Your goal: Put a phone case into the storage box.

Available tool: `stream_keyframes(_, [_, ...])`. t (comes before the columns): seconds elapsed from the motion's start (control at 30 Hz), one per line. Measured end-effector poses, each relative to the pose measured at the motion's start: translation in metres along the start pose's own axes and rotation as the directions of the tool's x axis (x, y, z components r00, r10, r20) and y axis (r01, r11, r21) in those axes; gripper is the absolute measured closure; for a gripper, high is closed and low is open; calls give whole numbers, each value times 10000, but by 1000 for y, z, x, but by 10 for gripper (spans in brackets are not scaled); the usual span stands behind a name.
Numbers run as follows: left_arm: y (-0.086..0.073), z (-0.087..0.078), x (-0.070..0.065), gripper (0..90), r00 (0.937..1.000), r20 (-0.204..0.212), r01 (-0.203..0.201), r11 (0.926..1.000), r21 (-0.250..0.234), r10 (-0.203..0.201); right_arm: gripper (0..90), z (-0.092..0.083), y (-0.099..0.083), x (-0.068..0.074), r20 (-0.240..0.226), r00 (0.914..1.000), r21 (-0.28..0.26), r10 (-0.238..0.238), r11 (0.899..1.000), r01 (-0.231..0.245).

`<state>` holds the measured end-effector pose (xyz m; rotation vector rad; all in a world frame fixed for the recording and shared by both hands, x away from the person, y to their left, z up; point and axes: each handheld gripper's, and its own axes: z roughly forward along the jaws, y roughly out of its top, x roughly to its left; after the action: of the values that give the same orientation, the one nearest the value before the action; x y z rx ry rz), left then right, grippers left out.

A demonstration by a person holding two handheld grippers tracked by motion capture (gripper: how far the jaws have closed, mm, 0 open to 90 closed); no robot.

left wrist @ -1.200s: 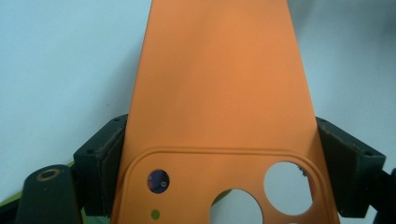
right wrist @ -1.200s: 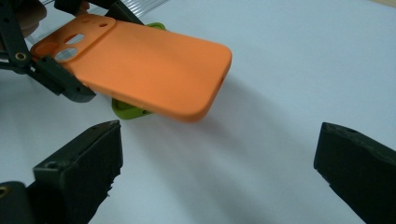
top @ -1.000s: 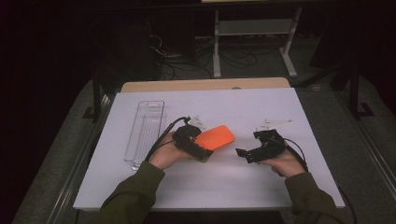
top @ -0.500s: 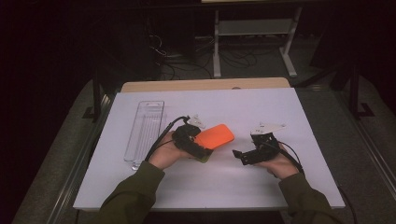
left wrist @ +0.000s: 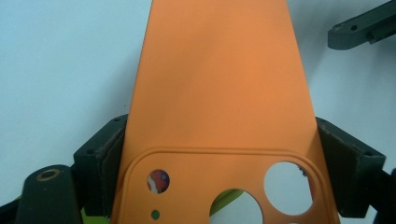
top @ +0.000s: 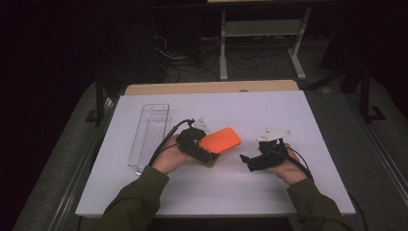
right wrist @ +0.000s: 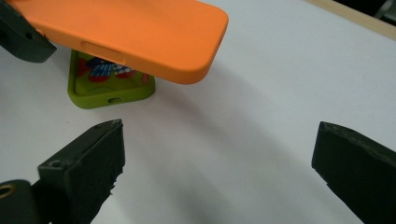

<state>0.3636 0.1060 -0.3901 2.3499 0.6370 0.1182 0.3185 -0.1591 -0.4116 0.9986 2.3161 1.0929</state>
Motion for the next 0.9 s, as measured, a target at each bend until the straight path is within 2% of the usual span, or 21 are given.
stream_keyframes(0.13, [0,0,-1,156,10000,54,-2,10000,13,2,22,0,0,4,252,9982,42,-549,9985,548])
stream_keyframes(0.17, [0,-1,0,156,9998,60,-198,9996,192,197,22,0,1,5,298,9969,41,-724,9974,723])
stream_keyframes(0.2, [0,-1,0,156,9997,49,-221,9996,199,220,23,0,1,6,348,9960,65,-819,9966,818])
stream_keyframes(0.27, [0,1,-1,156,9998,71,-164,9999,9,164,24,0,2,9,524,9927,45,-1084,9941,1083])
stream_keyframes(0.3, [0,0,1,156,9988,56,-481,9986,239,480,24,0,2,10,572,9913,78,-1188,9929,1186])
stream_keyframes(0.43, [1,0,0,156,9990,83,-443,9987,235,441,24,0,2,13,787,9840,70,-1599,9871,1598])
stream_keyframes(0.57, [0,0,0,156,9991,83,-413,9989,221,411,25,0,2,16,1055,9735,156,-2030,9792,2025])
stream_keyframes(0.7, [1,1,0,156,9990,99,-435,9988,240,432,25,1,3,20,1312,9588,190,-2521,9676,2519])
stream_keyframes(0.83, [1,1,0,156,9990,95,-442,9987,250,440,25,2,3,24,1536,9389,222,-3079,9510,3083])
stream_keyframes(0.9, [1,0,0,156,9990,90,-449,9987,237,447,25,2,3,26,1657,9322,265,-3218,9464,3220])
